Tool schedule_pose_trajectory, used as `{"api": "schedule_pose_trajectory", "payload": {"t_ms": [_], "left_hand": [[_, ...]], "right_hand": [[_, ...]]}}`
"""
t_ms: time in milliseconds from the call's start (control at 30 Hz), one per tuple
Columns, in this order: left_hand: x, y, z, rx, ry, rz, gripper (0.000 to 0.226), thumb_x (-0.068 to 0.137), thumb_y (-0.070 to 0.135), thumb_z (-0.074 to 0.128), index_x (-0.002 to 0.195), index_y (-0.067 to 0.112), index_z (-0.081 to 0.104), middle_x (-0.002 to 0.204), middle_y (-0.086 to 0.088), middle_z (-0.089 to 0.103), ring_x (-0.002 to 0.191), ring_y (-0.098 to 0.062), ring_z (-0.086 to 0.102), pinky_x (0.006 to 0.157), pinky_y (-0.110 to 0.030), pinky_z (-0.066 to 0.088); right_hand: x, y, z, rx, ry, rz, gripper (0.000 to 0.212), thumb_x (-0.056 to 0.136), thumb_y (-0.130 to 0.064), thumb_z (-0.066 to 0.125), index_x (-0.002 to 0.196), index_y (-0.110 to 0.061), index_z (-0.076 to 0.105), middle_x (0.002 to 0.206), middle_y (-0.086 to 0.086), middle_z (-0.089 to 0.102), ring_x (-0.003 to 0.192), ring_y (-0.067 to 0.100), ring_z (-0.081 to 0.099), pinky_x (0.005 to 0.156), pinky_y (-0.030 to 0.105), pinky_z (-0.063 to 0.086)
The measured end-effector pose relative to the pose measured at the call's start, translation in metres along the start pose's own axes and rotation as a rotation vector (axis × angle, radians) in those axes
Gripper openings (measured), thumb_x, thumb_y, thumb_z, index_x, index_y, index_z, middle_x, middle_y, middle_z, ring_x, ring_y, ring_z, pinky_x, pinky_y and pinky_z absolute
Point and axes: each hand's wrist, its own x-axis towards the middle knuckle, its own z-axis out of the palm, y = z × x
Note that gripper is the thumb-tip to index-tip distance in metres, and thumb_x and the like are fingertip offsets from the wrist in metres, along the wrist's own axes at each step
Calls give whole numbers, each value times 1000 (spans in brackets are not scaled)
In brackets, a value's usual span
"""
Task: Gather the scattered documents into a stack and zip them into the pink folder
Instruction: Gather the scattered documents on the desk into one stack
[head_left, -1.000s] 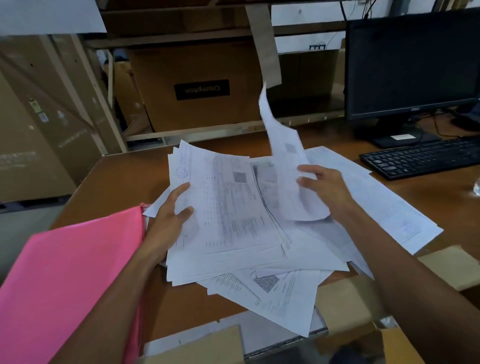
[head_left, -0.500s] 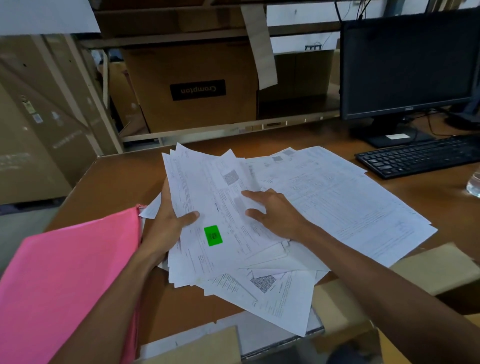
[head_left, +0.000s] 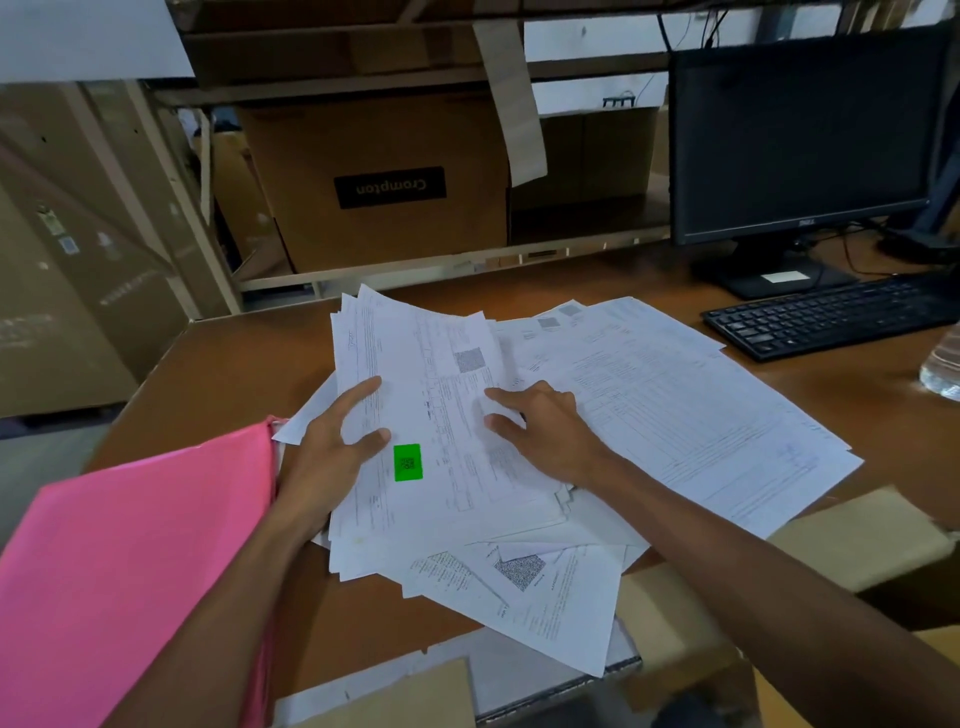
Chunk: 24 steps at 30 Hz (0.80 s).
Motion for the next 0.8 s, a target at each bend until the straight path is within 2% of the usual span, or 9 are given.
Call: {"api": "schedule_pose_trajectory", "payload": {"t_ms": [133,167,233,333,467,567,633,700,800], "left_hand": [[1,-2,-1,-7,30,-16,55,101,9,57,141,46,48,125,32,52,118,-11,59,81,-33,60],[2,-2,-1,-9,35,-20,55,102,10,55,142,47,45,129,28,53,119,-11,59,80,-32,59],[3,-3,-1,21,51,1,58,102,11,57,145,47,40,140,19,49,123,-12,56,83,-32,57],[7,-6,-2,64,57,56,70,95,11,68,148,44,36,141,18,47,123,-13,54,77,-25,56],[8,-10,-2,83,44,80,71,92,8,71,143,47,40,142,16,49,124,-17,56,72,-24,58],[7,-10,-7,26,61,97,64,93,3,69,137,44,50,140,13,53,122,-15,57,69,-20,59],[6,-11,-10,-5,74,82,58,92,3,69,133,43,57,137,14,56,120,-14,60,75,-27,61],[7,-13,-13,8,63,57,48,92,8,71,126,42,65,134,17,59,119,-15,62,86,-40,61],[10,-14,-13,46,53,-6,39,92,12,72,122,36,69,132,13,61,115,-17,64,85,-43,61]], "right_hand": [[8,25,-29,-178,183,98,53,102,-57,41,143,-28,54,147,-3,54,138,25,40,113,52,23],[8,38,-36,-289,164,165,57,101,-62,35,144,-28,52,152,-2,49,142,26,36,114,54,22],[6,61,-40,-452,10,310,70,97,-72,20,151,-32,37,163,-1,30,151,32,21,117,62,14],[4,68,-28,-422,-105,416,79,93,-78,10,159,-34,15,170,2,7,154,39,5,119,64,3],[13,43,-13,-353,-7,420,74,98,-71,22,155,-24,30,167,7,19,152,40,15,120,60,11],[19,32,-22,-40,125,412,52,102,-46,45,146,-18,49,156,6,42,143,32,36,117,48,25],[17,36,-37,104,269,401,41,100,-33,57,138,-19,57,146,5,53,137,29,42,113,46,30],[12,51,-54,-44,339,373,40,98,-32,60,135,-19,59,141,6,57,133,29,44,110,47,32],[0,83,-73,-331,168,482,61,95,-60,49,145,-26,48,148,9,50,135,35,42,111,54,31]]}}
